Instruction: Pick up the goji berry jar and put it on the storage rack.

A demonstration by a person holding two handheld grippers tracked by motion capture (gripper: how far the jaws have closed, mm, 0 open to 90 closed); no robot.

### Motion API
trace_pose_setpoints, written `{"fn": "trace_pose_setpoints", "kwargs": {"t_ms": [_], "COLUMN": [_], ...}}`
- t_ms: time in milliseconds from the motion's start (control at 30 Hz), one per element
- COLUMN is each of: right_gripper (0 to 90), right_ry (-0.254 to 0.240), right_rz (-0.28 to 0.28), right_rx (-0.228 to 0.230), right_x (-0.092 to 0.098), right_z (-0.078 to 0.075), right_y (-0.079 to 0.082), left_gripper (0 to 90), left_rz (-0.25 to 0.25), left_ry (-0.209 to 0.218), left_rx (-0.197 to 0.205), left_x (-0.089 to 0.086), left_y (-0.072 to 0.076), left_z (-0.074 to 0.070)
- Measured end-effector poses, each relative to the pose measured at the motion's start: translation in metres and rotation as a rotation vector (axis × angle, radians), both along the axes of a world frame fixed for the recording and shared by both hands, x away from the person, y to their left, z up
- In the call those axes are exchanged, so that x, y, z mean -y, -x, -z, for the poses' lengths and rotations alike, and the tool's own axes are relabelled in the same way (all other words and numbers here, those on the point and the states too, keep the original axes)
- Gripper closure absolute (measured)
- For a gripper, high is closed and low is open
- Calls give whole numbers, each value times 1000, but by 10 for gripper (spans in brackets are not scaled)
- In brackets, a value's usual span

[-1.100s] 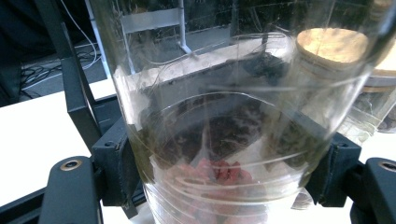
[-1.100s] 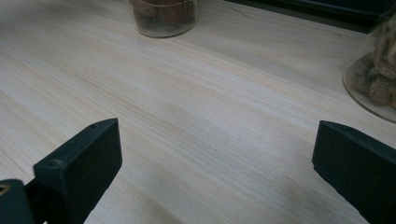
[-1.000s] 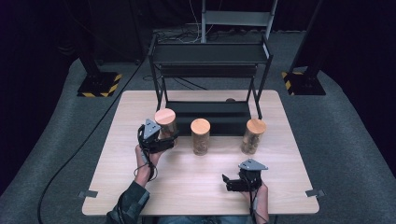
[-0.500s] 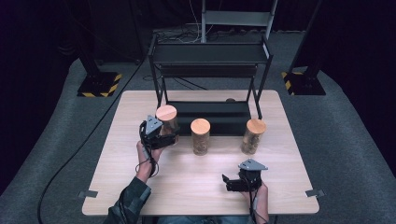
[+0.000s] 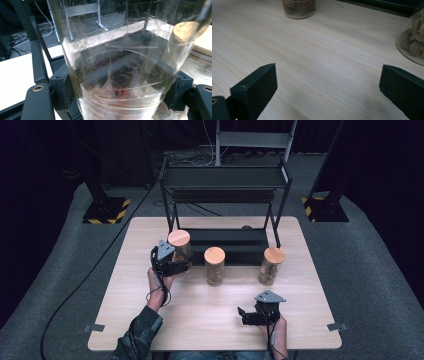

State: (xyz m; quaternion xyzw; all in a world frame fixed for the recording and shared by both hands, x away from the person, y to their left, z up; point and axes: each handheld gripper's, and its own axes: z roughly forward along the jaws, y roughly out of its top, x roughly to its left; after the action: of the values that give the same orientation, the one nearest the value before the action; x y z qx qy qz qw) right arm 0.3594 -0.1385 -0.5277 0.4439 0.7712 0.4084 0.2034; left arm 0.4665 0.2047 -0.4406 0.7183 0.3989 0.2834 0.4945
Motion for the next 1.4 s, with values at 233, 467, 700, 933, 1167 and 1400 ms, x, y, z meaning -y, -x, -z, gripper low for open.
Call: {"fn": "trace_pose_setpoints", "kwargs": {"t_ms": [233,467,700,933,1167,1400], "right_gripper": [7,7,7,7,7,8], "right_ry": [1,-2,-2,-3,-3,-6], "right_rz": [-1,2,1,1,0,0], "right_rx": [1,5,5,7,9,11], "right_x": [0,0,0,0,0,0], "right_z": [0,0,0,0,0,0], "right_y": [0,1,1,1,1,1], "left_gripper": [250,251,251,251,250,251], "left_rz": [1,7,6,7,5,4], "left_ry": [-2,-8,-6,-11,-18,-25], "left_rx": [-1,-3,0,3,4,7], "left_x": [3,6,7,9,9,11], "left_y": [-4,-8,-12,-15,-19,-21], "left_z": [1,3,4,3,3,1]}}
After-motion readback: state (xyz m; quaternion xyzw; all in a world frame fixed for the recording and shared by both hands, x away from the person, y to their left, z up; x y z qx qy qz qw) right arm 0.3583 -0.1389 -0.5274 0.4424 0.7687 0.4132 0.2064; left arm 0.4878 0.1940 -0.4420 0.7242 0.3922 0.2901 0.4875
